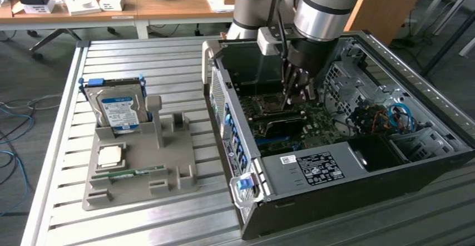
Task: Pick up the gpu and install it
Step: 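Press down on the gpu until it lock into place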
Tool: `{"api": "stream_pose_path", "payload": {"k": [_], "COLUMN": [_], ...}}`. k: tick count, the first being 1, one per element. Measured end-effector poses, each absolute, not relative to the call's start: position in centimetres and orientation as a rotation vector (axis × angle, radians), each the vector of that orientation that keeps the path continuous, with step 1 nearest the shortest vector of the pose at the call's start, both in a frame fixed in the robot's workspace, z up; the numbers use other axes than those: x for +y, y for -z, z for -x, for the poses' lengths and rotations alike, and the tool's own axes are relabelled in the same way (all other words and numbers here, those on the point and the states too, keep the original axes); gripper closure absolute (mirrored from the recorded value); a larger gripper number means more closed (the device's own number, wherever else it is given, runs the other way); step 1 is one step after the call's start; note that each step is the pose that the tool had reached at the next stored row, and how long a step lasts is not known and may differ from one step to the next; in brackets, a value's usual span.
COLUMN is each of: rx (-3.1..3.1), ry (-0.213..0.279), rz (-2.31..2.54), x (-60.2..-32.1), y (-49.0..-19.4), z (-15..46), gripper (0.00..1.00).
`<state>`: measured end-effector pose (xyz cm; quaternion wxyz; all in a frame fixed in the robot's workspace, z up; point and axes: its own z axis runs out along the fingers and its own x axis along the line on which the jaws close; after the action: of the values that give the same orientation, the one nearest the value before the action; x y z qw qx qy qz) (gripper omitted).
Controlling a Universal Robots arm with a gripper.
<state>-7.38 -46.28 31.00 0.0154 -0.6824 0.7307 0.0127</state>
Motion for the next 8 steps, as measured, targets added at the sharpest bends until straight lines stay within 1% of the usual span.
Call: {"api": "stream_pose_path", "payload": {"k": [8], "rx": [2.273], "ry": [-0.040], "rz": [2.123], "x": [-46.28], "y": [-29.85], "z": [7.38], "gripper": [0.89]}}
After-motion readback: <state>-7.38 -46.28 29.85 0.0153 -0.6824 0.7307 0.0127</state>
